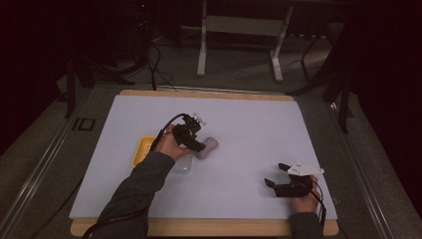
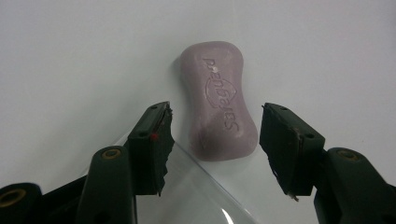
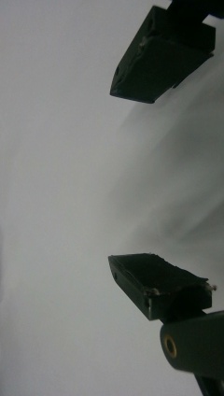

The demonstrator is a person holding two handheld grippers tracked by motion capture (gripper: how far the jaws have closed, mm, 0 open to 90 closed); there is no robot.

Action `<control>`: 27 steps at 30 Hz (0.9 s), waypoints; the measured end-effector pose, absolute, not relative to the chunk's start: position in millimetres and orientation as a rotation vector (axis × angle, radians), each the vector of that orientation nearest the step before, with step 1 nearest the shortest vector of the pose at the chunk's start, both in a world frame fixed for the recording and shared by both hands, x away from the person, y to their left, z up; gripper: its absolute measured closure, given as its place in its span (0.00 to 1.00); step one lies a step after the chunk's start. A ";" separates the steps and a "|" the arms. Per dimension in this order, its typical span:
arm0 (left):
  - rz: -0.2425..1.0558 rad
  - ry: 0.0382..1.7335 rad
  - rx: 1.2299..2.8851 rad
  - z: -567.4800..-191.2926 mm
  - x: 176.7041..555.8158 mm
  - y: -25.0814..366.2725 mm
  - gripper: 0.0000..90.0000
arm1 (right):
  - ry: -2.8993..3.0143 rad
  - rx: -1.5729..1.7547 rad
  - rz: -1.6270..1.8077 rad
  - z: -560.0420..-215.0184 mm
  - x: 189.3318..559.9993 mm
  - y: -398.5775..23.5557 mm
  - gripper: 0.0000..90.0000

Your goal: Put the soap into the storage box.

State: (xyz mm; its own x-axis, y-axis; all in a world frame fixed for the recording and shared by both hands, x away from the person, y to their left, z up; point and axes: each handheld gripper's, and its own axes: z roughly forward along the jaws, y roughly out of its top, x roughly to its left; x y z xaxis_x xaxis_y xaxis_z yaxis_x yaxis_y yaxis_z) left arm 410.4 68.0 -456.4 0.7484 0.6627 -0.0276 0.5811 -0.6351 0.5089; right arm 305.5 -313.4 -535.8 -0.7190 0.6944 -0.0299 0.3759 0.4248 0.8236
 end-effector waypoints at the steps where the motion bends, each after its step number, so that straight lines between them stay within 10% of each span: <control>1: 0.215 0.945 2.451 -456.8 411.3 67.3 0.49 | 2.316 0.916 1.203 -535.9 305.5 -313.4 0.17; 27: 0.130 1.002 2.514 -461.0 429.7 49.7 0.44 | 2.323 0.911 1.197 -536.1 305.7 -312.7 0.17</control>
